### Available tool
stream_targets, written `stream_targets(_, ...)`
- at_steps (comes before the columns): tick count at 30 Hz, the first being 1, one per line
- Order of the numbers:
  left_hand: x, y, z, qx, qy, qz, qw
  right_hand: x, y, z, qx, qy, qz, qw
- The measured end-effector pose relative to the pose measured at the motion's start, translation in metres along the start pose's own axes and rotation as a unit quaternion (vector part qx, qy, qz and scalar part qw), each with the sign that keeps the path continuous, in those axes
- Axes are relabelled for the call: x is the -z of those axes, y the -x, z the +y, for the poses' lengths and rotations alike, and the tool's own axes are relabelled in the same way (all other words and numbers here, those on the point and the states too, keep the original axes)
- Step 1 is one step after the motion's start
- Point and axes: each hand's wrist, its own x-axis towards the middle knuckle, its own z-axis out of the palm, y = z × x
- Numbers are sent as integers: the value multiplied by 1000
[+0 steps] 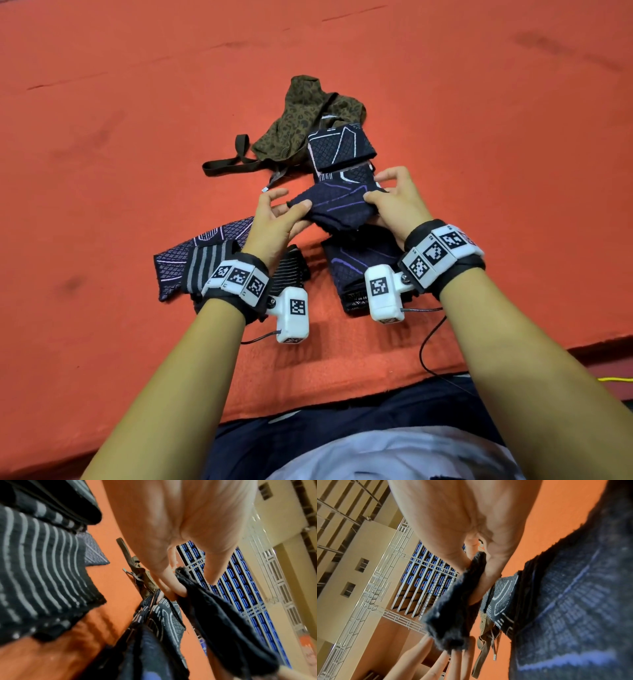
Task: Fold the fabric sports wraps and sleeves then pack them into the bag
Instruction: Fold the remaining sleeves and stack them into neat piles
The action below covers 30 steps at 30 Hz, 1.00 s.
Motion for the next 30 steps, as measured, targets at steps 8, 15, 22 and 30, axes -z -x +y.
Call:
stream_targets(8,-15,-13,-1,-8,15,-16,1000,11,-9,-6,38,100,-33,994)
stream_targets(15,-31,-32,6,-29,-95,-31,995,18,-36,-16,28,155,-53,986)
stream_targets(22,-41,-60,12,37,-236,-104,966,8,-58,-11,24,226,-26,974)
stream_targets(30,-36,-80,-11,-25,-381,-106,918,13,-61,-5,39,381,-43,923)
